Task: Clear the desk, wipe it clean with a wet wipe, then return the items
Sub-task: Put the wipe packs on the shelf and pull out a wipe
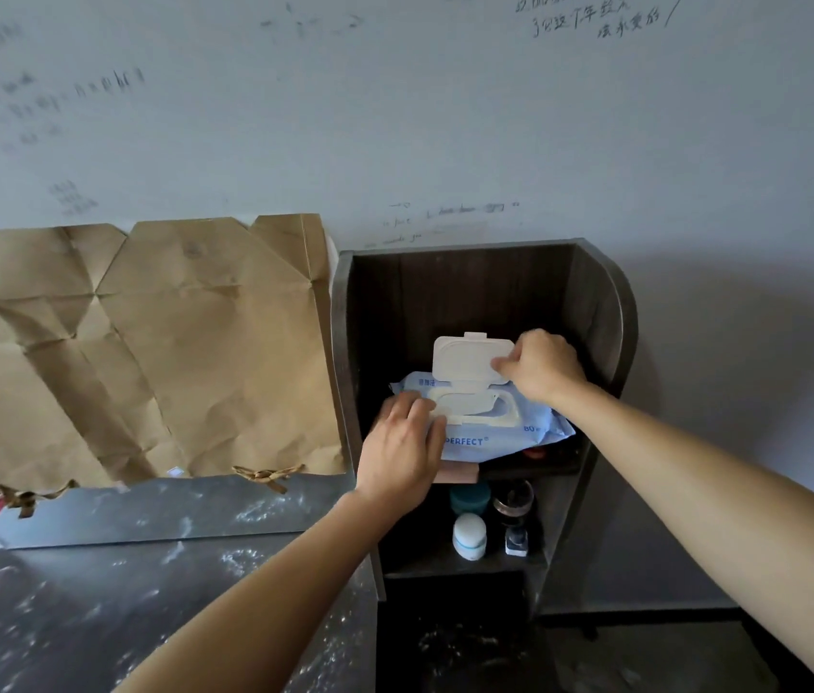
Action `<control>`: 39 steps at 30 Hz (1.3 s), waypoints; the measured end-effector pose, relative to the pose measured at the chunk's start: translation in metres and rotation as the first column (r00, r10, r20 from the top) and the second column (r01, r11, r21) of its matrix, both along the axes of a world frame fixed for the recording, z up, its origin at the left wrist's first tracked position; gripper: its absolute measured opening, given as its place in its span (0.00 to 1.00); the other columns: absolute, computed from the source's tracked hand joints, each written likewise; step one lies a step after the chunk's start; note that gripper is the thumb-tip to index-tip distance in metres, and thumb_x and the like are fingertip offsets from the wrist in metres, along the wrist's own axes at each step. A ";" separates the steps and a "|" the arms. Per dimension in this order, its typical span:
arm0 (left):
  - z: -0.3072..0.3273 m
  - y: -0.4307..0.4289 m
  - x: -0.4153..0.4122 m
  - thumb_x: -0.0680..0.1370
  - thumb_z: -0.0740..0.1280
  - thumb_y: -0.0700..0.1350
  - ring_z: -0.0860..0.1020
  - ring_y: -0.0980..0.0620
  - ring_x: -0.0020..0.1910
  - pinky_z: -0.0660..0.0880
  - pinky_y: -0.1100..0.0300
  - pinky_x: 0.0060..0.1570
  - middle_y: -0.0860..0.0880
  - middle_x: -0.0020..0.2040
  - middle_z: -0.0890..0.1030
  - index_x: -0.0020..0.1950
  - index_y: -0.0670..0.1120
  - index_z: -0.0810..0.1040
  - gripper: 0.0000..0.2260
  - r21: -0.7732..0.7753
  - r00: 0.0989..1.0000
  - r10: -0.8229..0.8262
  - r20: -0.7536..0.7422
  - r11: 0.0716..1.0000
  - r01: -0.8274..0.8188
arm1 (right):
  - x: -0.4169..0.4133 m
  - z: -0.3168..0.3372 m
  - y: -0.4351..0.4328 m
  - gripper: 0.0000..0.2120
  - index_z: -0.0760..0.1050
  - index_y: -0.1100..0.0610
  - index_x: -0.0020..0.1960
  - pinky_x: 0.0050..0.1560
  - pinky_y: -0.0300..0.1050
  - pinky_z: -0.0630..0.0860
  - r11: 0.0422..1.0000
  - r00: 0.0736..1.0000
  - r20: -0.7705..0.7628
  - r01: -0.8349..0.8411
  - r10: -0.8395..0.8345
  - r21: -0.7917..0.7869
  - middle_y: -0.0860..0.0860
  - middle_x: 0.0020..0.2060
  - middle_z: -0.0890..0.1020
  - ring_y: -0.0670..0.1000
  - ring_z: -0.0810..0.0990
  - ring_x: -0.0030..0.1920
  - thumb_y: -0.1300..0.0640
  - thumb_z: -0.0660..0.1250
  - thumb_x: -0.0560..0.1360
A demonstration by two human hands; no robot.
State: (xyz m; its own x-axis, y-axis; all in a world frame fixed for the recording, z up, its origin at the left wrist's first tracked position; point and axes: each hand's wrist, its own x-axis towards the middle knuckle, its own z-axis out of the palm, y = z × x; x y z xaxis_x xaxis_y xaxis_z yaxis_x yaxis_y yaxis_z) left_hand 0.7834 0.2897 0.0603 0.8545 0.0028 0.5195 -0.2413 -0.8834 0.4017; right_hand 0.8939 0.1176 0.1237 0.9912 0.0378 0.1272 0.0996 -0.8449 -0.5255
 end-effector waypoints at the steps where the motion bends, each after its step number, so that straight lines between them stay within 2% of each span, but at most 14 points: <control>1: 0.004 -0.002 0.005 0.80 0.61 0.45 0.73 0.43 0.55 0.71 0.53 0.51 0.43 0.55 0.77 0.56 0.40 0.76 0.11 -0.016 1.000 0.007 -0.027 1.000 -0.007 | -0.001 0.001 0.000 0.14 0.75 0.57 0.37 0.36 0.45 0.75 1.000 0.996 -0.088 -0.030 0.031 0.005 0.54 0.36 0.83 0.56 0.82 0.37 0.47 0.71 0.71; 3: 0.009 -0.007 0.016 0.79 0.62 0.47 0.74 0.45 0.56 0.70 0.54 0.51 0.44 0.58 0.76 0.58 0.41 0.76 0.13 -0.055 0.995 0.018 -0.102 0.998 -0.024 | -0.002 0.002 0.002 0.11 0.77 0.59 0.38 0.31 0.42 0.75 0.994 0.970 -0.222 -0.089 0.099 0.057 0.53 0.30 0.84 0.52 0.82 0.30 0.51 0.72 0.70; 4: 0.010 -0.008 0.020 0.79 0.62 0.48 0.74 0.46 0.55 0.71 0.55 0.51 0.44 0.58 0.76 0.59 0.41 0.76 0.14 -0.073 0.991 0.021 -0.135 0.997 -0.031 | -0.002 0.003 0.003 0.08 0.78 0.60 0.39 0.29 0.41 0.74 0.989 0.960 -0.253 -0.098 0.124 0.112 0.54 0.30 0.84 0.52 0.83 0.30 0.56 0.73 0.69; 7: 0.012 -0.010 0.028 0.76 0.66 0.53 0.76 0.48 0.52 0.71 0.58 0.48 0.47 0.57 0.76 0.56 0.42 0.77 0.16 -0.097 0.981 0.032 -0.190 0.994 -0.051 | 0.002 0.006 0.008 0.03 0.77 0.60 0.40 0.24 0.38 0.70 0.917 0.953 -0.266 -0.029 0.146 0.399 0.56 0.32 0.83 0.48 0.77 0.26 0.65 0.70 0.71; 10: 0.013 -0.010 0.036 0.74 0.68 0.55 0.75 0.50 0.49 0.68 0.60 0.43 0.50 0.52 0.75 0.51 0.44 0.79 0.16 -0.121 0.978 0.056 -0.201 0.989 -0.082 | 0.002 0.009 0.015 0.04 0.77 0.59 0.43 0.26 0.36 0.73 0.831 0.939 -0.297 0.021 0.175 0.556 0.55 0.33 0.84 0.44 0.74 0.25 0.65 0.66 0.74; 13: 0.013 -0.009 0.044 0.75 0.67 0.48 0.75 0.48 0.47 0.68 0.60 0.42 0.47 0.49 0.75 0.44 0.43 0.80 0.09 -0.182 0.974 0.077 -0.212 0.976 -0.117 | 0.001 0.003 0.016 0.05 0.78 0.59 0.45 0.31 0.38 0.75 0.792 0.929 -0.302 0.015 0.215 0.611 0.55 0.37 0.85 0.45 0.78 0.30 0.66 0.65 0.75; 16: 0.009 -0.007 0.047 0.75 0.66 0.44 0.74 0.47 0.46 0.68 0.60 0.44 0.46 0.48 0.74 0.41 0.41 0.79 0.08 -0.264 0.974 0.073 -0.217 0.956 -0.130 | -0.001 -0.004 0.007 0.05 0.79 0.58 0.42 0.34 0.40 0.75 0.877 0.950 -0.206 -0.116 0.235 0.466 0.52 0.35 0.82 0.47 0.79 0.34 0.67 0.69 0.71; 18: 0.004 -0.006 0.047 0.75 0.67 0.44 0.74 0.49 0.46 0.68 0.60 0.45 0.46 0.48 0.74 0.40 0.41 0.78 0.07 -0.307 0.977 0.058 -0.206 0.944 -0.121 | -0.002 -0.008 -0.001 0.05 0.82 0.56 0.42 0.39 0.41 0.76 0.937 0.941 -0.130 -0.282 0.312 0.206 0.47 0.35 0.82 0.45 0.79 0.37 0.64 0.71 0.69; 21: -0.003 -0.007 0.045 0.75 0.67 0.44 0.73 0.50 0.46 0.68 0.60 0.46 0.49 0.48 0.73 0.41 0.42 0.77 0.07 -0.334 0.984 0.057 -0.167 0.936 -0.111 | -0.008 -0.009 -0.002 0.04 0.84 0.52 0.44 0.45 0.44 0.78 0.874 0.887 -0.110 -0.462 0.449 -0.152 0.44 0.40 0.84 0.45 0.80 0.42 0.56 0.72 0.70; 25: -0.012 -0.007 0.041 0.76 0.67 0.44 0.73 0.52 0.47 0.65 0.63 0.45 0.49 0.48 0.74 0.41 0.40 0.77 0.07 -0.352 0.993 0.078 -0.092 0.930 -0.106 | -0.012 -0.006 0.007 0.05 0.83 0.48 0.45 0.37 0.42 0.71 0.773 0.843 -0.044 -0.511 0.536 -0.376 0.44 0.42 0.84 0.47 0.78 0.41 0.51 0.69 0.73; 28: -0.014 -0.008 0.040 0.76 0.67 0.43 0.74 0.50 0.47 0.64 0.65 0.44 0.46 0.49 0.75 0.41 0.39 0.77 0.07 -0.363 0.994 0.083 -0.074 0.926 -0.105 | -0.011 -0.007 0.011 0.06 0.83 0.49 0.44 0.37 0.42 0.69 0.757 0.836 0.007 -0.494 0.549 -0.428 0.46 0.43 0.83 0.47 0.75 0.40 0.54 0.67 0.74; 31: -0.014 -0.008 0.041 0.76 0.67 0.43 0.74 0.50 0.48 0.63 0.65 0.43 0.46 0.49 0.75 0.42 0.39 0.77 0.07 -0.362 0.994 0.086 -0.070 0.926 -0.106 | -0.013 -0.011 0.013 0.07 0.82 0.53 0.43 0.41 0.49 0.76 0.772 0.844 0.020 -0.481 0.537 -0.416 0.50 0.44 0.82 0.51 0.78 0.42 0.57 0.65 0.75; 35: -0.015 -0.008 0.041 0.76 0.67 0.43 0.74 0.50 0.48 0.63 0.65 0.44 0.46 0.49 0.75 0.42 0.39 0.77 0.07 -0.369 0.994 0.088 -0.070 0.923 -0.108 | -0.012 -0.012 0.010 0.05 0.82 0.53 0.45 0.46 0.51 0.79 0.809 0.861 -0.056 -0.495 0.505 -0.316 0.48 0.44 0.82 0.50 0.79 0.45 0.56 0.66 0.74; 39: -0.017 -0.008 0.041 0.76 0.67 0.43 0.73 0.50 0.49 0.64 0.65 0.46 0.47 0.49 0.75 0.42 0.39 0.77 0.07 -0.374 0.993 0.091 -0.069 0.921 -0.110 | -0.011 -0.010 0.012 0.04 0.79 0.50 0.41 0.47 0.50 0.79 0.835 0.868 -0.148 -0.496 0.473 -0.237 0.45 0.40 0.80 0.49 0.79 0.45 0.57 0.67 0.73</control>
State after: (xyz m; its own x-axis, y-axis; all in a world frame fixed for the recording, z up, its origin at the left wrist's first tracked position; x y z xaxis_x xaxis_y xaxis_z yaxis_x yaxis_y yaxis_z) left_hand 0.8246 0.2817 0.0438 0.8639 0.2773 0.4204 -0.1306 -0.6828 0.7189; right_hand 0.8833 0.1301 0.1132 0.8434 0.5363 -0.0332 0.4996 -0.8054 -0.3190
